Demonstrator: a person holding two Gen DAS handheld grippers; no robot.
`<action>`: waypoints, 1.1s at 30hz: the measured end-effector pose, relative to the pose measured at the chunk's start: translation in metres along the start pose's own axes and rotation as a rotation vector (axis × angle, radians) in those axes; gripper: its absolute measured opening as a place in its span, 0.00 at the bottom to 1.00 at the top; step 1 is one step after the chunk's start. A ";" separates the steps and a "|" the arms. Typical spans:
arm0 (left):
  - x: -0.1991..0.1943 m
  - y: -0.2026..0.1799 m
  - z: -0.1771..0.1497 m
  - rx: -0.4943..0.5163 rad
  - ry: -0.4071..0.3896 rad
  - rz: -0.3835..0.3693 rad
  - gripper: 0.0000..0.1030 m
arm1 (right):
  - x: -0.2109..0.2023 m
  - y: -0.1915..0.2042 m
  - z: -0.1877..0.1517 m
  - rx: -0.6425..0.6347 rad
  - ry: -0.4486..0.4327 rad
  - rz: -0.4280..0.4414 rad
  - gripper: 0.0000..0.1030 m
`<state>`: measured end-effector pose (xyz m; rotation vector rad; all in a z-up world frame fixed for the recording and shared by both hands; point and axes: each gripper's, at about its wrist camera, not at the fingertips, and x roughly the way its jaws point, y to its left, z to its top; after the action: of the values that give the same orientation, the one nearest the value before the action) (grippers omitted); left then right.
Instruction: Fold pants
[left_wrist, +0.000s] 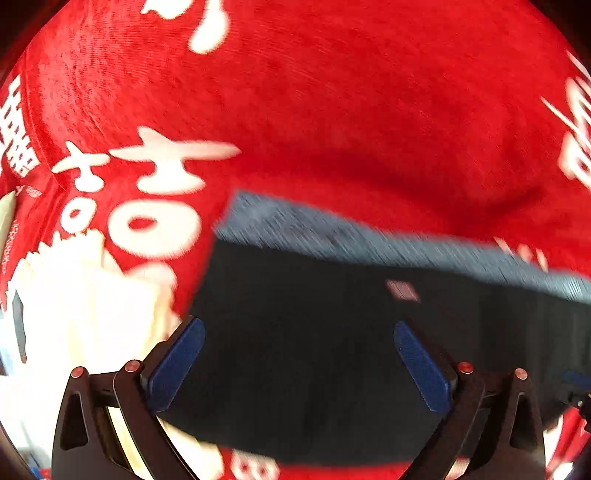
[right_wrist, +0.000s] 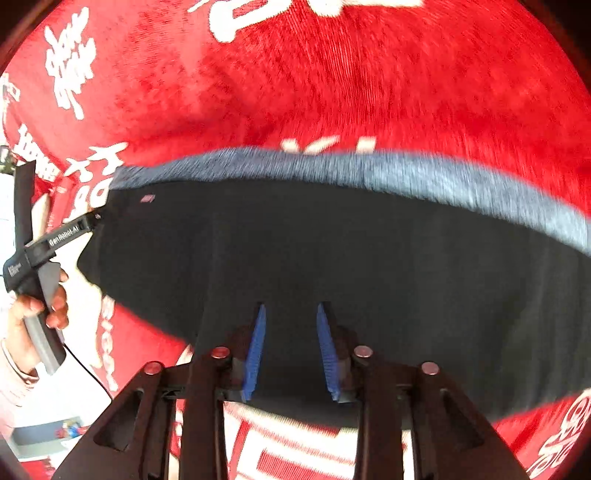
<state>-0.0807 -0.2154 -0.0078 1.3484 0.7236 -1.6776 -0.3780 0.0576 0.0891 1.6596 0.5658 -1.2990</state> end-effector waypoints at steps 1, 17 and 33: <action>-0.003 -0.003 -0.014 0.013 0.013 -0.005 1.00 | -0.003 0.001 -0.010 0.015 0.004 0.029 0.37; 0.039 -0.015 -0.025 0.112 0.021 0.012 1.00 | 0.068 -0.003 -0.074 0.585 0.005 0.502 0.37; 0.029 -0.009 -0.035 0.190 -0.008 -0.011 1.00 | 0.054 0.020 -0.102 0.431 0.004 0.252 0.05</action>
<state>-0.0742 -0.1893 -0.0454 1.4699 0.5788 -1.7955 -0.2930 0.1265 0.0489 2.0073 0.0696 -1.2889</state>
